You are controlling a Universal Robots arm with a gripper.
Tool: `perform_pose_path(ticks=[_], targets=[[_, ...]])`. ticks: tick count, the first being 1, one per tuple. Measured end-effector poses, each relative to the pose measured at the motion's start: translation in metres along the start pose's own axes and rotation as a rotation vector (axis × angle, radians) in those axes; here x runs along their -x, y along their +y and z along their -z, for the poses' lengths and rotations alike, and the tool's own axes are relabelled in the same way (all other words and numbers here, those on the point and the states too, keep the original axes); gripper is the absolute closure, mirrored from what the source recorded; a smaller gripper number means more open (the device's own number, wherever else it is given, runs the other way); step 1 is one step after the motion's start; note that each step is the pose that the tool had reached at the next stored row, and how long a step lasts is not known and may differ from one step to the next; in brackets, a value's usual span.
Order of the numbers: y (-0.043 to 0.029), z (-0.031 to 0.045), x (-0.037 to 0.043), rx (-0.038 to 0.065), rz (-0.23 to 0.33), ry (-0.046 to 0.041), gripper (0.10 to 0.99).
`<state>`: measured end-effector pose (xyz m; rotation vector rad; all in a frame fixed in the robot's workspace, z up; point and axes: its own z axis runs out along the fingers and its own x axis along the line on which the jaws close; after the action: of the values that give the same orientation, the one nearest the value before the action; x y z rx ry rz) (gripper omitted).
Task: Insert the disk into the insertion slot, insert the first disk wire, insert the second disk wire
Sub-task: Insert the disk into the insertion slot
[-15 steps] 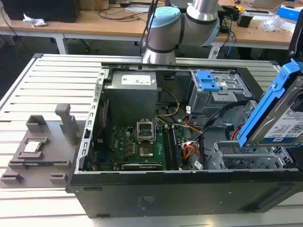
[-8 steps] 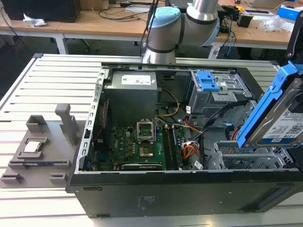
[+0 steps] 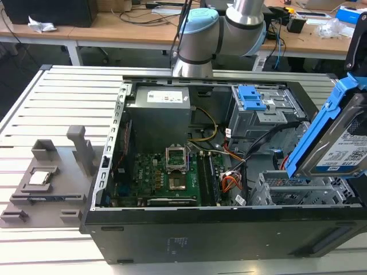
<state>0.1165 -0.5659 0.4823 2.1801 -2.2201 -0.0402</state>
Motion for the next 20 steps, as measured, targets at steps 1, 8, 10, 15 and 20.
perform_pose_path(ticks=[1, 8, 10, 15, 20], targets=[[-0.0001, -0.0015, 0.0005, 0.000, 0.000, 0.0000, 0.725], [-0.0004, -0.0107, 0.0015, 0.000, 0.000, 0.0001, 0.725], [-0.0004, -0.0116, 0.0016, 0.000, 0.000, 0.0000, 0.725], [-0.0006, -0.0170, 0.0017, 0.000, 0.000, 0.0001, 0.725], [-0.0008, -0.0205, 0.0017, 0.000, 0.000, 0.0002, 0.725]])
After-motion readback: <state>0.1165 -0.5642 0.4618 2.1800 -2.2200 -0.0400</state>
